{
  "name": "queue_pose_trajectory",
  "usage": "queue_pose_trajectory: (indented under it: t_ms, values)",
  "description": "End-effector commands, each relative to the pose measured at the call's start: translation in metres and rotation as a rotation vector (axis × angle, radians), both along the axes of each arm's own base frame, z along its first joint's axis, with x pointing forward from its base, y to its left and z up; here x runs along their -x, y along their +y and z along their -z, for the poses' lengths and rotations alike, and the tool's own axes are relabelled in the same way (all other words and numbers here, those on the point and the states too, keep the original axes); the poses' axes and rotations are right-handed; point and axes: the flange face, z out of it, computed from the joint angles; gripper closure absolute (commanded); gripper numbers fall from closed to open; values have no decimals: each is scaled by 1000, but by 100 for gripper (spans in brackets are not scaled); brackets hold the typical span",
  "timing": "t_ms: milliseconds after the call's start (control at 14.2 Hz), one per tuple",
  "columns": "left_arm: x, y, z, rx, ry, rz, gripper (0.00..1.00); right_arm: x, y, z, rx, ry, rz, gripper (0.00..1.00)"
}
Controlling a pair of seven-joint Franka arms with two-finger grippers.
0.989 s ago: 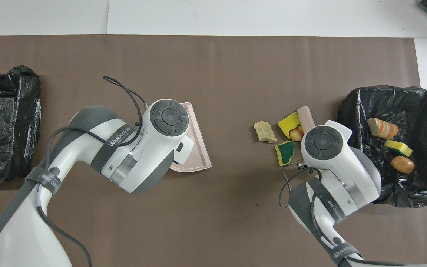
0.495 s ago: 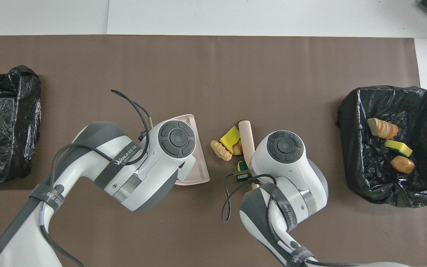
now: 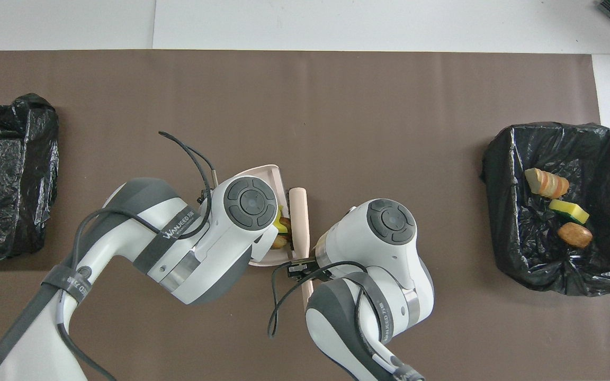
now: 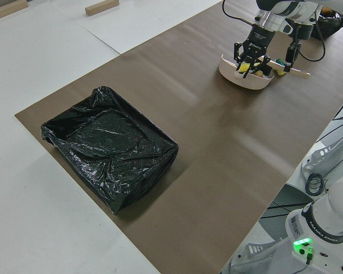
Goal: Sweep and dump trash in bin
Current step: 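Move the brush with the right gripper to the remaining crusts and sponge, then sweep the sponge and crusts toward the dustpan with the right gripper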
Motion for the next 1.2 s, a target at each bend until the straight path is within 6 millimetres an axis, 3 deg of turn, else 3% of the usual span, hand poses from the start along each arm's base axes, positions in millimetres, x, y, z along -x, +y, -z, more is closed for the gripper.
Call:
queue_pose_trajectory:
  t_ms: [0, 141, 283, 424, 565, 918, 1130]
  values:
    - [10, 3, 3, 5, -18, 34, 100, -5, -29, -57, -6, -3, 19, 100]
    - [9, 2, 3, 16, -25, 38, 100, -2, -67, -86, 71, 1, 34, 100]
    - [9, 4, 4, 13, -11, 71, 100, 11, -80, -89, 235, -28, 3, 100]
    - [11, 5, 7, 9, 4, 95, 100, 41, -107, -72, 369, -16, -26, 100]
    - [15, 8, 9, 2, 7, 101, 100, 66, -124, -41, 456, 40, -41, 100]
    - [35, 13, 14, -10, -3, 137, 100, 64, -106, 6, 380, 113, 2, 100]
    - [41, 8, 23, -19, 7, 157, 100, 65, -63, 24, 251, 87, 10, 100]
